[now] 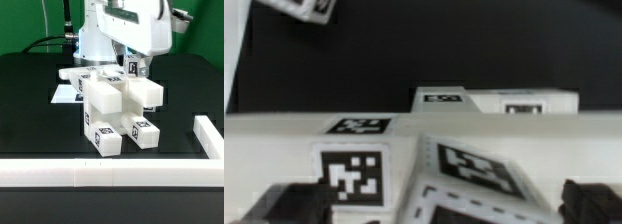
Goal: Assemble chair
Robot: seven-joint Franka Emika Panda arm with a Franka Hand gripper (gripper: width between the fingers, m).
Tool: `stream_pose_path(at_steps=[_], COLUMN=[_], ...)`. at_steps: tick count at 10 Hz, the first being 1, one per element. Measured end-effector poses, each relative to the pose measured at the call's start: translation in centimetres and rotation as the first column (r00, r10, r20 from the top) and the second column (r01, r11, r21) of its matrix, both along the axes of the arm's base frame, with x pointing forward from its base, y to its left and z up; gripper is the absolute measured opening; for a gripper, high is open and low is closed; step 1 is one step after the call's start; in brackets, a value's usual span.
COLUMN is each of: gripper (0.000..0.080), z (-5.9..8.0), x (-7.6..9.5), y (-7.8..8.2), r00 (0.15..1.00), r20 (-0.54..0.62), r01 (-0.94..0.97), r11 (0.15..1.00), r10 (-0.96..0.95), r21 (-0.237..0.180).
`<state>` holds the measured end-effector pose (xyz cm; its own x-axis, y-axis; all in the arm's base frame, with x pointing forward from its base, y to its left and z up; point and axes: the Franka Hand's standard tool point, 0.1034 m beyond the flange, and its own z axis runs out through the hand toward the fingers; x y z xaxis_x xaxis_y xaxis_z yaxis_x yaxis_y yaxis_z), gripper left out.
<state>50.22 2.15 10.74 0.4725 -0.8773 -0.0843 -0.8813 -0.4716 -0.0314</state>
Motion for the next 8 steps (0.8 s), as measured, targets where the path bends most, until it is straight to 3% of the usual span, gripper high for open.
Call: stream_pose_path(at_steps=[4, 8], gripper=[0.0649, 0.0649], z=[0.00, 0.01], x=[-0.01, -0.07], y=[0.00, 0.24], r00=[0.954, 0.769], r20=[0.027, 0.020], r01=[-0.299, -0.638], r11=[0.954, 0.769], r10=[0.299, 0.639], r21=[0.000, -0.041])
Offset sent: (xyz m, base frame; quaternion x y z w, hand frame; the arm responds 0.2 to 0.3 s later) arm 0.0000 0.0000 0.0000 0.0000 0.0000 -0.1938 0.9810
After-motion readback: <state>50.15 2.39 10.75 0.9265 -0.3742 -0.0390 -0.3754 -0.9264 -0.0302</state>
